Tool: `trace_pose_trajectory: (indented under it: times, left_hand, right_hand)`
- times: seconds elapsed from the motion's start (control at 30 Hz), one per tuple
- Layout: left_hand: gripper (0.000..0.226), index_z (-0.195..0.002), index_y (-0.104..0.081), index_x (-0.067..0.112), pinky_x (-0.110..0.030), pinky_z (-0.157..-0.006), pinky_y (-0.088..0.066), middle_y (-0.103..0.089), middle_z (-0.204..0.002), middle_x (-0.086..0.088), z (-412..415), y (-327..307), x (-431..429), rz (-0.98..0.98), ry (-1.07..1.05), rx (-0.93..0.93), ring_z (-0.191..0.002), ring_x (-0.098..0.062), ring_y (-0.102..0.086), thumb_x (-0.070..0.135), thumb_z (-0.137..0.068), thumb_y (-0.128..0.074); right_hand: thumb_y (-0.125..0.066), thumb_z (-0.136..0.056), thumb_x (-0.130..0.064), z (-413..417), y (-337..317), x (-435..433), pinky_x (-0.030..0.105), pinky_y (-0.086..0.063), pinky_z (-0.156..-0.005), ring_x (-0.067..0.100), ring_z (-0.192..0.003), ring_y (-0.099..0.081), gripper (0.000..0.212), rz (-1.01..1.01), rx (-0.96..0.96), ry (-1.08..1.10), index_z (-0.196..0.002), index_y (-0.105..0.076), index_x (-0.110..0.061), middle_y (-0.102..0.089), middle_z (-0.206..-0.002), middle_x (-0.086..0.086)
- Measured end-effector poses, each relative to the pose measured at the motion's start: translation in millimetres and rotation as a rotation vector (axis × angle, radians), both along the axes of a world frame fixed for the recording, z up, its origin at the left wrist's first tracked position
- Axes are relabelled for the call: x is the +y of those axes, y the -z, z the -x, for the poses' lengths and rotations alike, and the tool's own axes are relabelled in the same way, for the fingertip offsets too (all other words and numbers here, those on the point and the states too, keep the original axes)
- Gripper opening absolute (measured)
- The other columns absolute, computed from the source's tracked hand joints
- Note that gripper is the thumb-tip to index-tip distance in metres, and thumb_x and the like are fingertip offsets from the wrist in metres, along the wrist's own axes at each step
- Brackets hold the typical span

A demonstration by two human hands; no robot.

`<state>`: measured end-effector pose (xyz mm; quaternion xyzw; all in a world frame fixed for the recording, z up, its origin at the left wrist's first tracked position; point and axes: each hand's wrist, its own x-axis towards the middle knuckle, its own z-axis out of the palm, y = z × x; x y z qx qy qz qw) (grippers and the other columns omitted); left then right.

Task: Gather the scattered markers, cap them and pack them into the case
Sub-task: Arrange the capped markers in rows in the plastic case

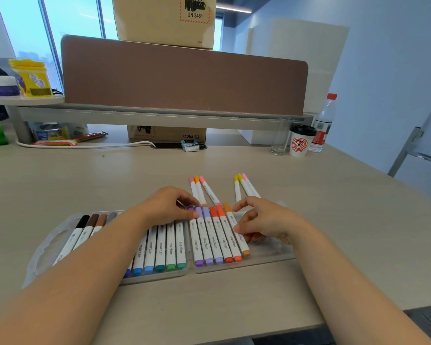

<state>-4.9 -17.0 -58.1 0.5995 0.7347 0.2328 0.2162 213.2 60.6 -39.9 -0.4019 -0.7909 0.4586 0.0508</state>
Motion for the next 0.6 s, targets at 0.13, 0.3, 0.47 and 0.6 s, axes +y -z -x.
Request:
trace_pose_trajectory:
  times: [0.13, 0.3, 0.47, 0.6]
  left_hand:
    - [0.031, -0.115, -0.061, 0.029, -0.012, -0.062, -0.043, -0.058, -0.090, 0.015, -0.5, 0.1, -0.1, -0.005, 0.000, -0.004, -0.079, 0.001, -0.057, 0.034, -0.085, -0.064]
    - [0.032, -0.116, -0.061, 0.028, -0.011, -0.062, -0.042, -0.058, -0.091, 0.015, -0.7, -0.3, 0.0, -0.008, 0.004, -0.003, -0.079, 0.002, -0.058, 0.033, -0.085, -0.064]
    - [0.030, -0.114, -0.061, 0.029, -0.011, -0.061, -0.044, -0.061, -0.092, 0.014, -0.8, -0.3, -0.4, -0.004, 0.004, -0.017, -0.079, 0.000, -0.060, 0.034, -0.085, -0.063]
    - [0.030, -0.115, -0.062, 0.029, -0.012, -0.060, -0.045, -0.060, -0.086, 0.017, -1.5, -0.7, -0.5, 0.001, -0.007, -0.026, -0.077, -0.001, -0.061, 0.033, -0.085, -0.064]
  right_hand:
    - [-0.066, -0.085, -0.011, -0.6, -0.5, 1.0, 0.024, -0.055, -0.068, 0.007, -0.072, -0.068, 0.038, -0.012, -0.009, -0.037, -0.114, -0.052, -0.030, -0.072, -0.076, -0.005]
    - [-0.066, -0.085, -0.008, -1.1, 0.5, 2.2, 0.024, -0.054, -0.070, 0.008, -0.074, -0.068, 0.047, -0.021, -0.017, -0.060, -0.125, -0.054, -0.030, -0.070, -0.073, -0.007]
    - [-0.067, -0.085, -0.011, -2.1, -0.6, 1.9, 0.027, -0.055, -0.077, 0.009, -0.079, -0.068, 0.048, -0.064, -0.039, -0.084, -0.127, -0.053, -0.029, -0.071, -0.076, -0.006]
    - [-0.070, -0.082, -0.012, -2.2, 0.6, 2.4, 0.037, -0.051, -0.093, 0.012, -0.085, -0.069, 0.049, -0.147, -0.059, -0.099, -0.126, -0.055, -0.025, -0.071, -0.081, -0.004]
